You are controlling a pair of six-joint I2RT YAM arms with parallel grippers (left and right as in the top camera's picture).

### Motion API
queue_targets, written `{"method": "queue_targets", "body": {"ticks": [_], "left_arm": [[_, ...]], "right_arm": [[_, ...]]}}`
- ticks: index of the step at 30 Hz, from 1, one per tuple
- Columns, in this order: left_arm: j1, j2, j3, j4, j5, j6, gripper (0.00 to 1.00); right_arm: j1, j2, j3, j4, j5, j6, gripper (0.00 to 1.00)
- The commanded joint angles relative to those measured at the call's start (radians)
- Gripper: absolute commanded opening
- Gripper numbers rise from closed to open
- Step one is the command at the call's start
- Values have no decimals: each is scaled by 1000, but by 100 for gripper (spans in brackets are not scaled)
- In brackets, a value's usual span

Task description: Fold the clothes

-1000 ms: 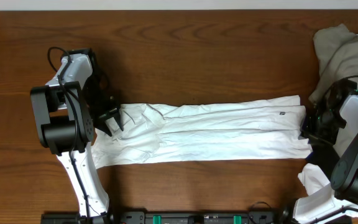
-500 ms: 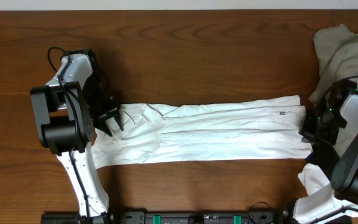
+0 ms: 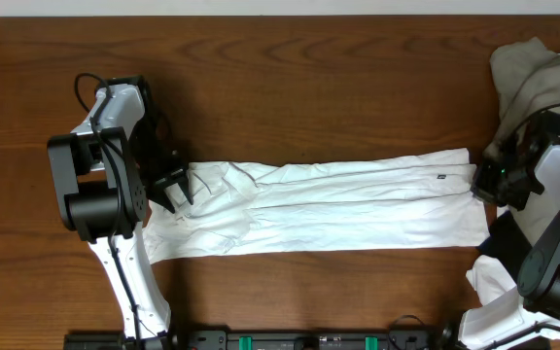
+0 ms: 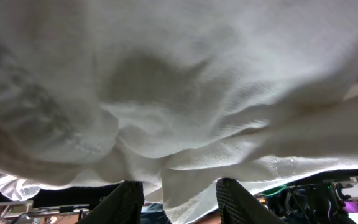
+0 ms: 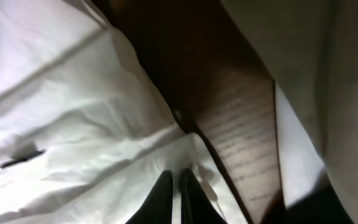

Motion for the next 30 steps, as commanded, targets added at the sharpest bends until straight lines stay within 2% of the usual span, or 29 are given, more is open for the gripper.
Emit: {"method": "queue_targets", "body": {"ticks": [1, 7, 9, 15, 19, 22, 26, 30], "left_arm": [[2, -25, -4, -3, -13, -3, 41], [2, -25, -4, -2, -13, -3, 41], [2, -25, -4, -3, -13, -3, 41], [2, -25, -4, -3, -13, -3, 41], [2, -25, -4, -3, -13, -3, 41], [2, -25, -4, -2, -13, -3, 41], [2, -25, -4, -2, -13, -3, 41], [2, -25, -4, -2, -13, -3, 41]], "right_arm": [[-6, -12, 19, 11, -28, 16, 6], [-6, -12, 17, 50, -27, 16, 8], [-6, -12, 17, 68, -27, 16, 19], [-19, -16, 23, 44, -27, 16, 34], [-62, -32, 61, -69, -27, 16, 42], [-106, -34, 72, -145, -27, 16, 58], [-128, -34, 47, -154, -34, 16, 61], [-117, -34, -16, -87, -92, 21, 63]]}}
